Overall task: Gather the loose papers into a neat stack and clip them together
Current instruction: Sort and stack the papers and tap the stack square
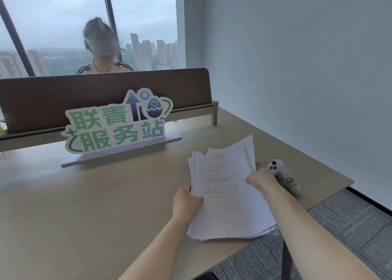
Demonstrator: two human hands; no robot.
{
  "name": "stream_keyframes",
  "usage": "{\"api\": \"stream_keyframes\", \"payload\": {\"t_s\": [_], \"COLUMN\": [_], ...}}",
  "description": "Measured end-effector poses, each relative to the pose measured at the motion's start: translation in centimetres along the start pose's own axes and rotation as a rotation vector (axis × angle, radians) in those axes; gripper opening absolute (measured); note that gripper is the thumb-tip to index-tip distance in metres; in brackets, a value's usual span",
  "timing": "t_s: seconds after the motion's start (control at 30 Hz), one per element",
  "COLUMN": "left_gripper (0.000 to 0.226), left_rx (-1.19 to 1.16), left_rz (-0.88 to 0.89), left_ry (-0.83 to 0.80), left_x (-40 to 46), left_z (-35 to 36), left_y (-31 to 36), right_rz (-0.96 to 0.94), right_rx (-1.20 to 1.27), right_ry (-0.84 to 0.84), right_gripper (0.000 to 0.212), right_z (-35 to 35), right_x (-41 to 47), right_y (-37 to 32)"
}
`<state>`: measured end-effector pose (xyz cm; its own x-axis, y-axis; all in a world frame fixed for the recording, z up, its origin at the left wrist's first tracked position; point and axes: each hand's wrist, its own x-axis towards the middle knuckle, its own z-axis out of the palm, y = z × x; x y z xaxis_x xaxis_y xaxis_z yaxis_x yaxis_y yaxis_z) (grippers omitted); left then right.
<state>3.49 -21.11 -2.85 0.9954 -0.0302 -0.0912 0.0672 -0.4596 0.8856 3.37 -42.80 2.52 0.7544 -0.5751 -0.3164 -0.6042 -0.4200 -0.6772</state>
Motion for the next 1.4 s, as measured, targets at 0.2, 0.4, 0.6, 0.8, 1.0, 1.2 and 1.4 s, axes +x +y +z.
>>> {"api": "stream_keyframes", "payload": {"t_s": [0.2,0.4,0.6,0.8,1.0,1.2,1.4], "left_gripper": [0.026,0.026,0.019,0.063,0.074,0.052,0.018], "left_rx": [-0.025,-0.090,-0.282,-0.652,-0.818,-0.820,-0.710], "left_rz": [-0.018,-0.037,-0.157,-0.167,-0.182,-0.033,0.198], "left_ry": [-0.014,-0.058,-0.048,0.029,-0.084,0.016,0.231], "left_x": [-0.1,0.3,1.2,1.2,1.1,0.8,-0.5], "left_z": [-0.3,-0.8,-2.1,-3.9,-7.0,-10.9,-15.3], "left_y": [0.0,-0.1,-0.5,-0.9,-1.3,-0.2,1.2], "right_rz": [-0.003,-0.152,-0.394,-0.567,-0.605,-0.666,-0.646], "right_rx": [0.147,0.327,0.433,0.610,0.729,0.722,0.680], "right_ry": [-0.080,-0.102,-0.096,-0.161,-0.272,-0.306,-0.144], "right_gripper": [0.053,0.042,0.032,0.041,0.036,0.046,0.022], "right_z": [0.2,0.6,0.3,-1.0,0.0,2.1,5.7], "right_x": [0.4,0.0,-1.4,-3.8,-5.8,-6.7,-8.8], "right_y": [0.2,1.6,0.9,-1.3,-2.8,-4.5,-7.3]}}
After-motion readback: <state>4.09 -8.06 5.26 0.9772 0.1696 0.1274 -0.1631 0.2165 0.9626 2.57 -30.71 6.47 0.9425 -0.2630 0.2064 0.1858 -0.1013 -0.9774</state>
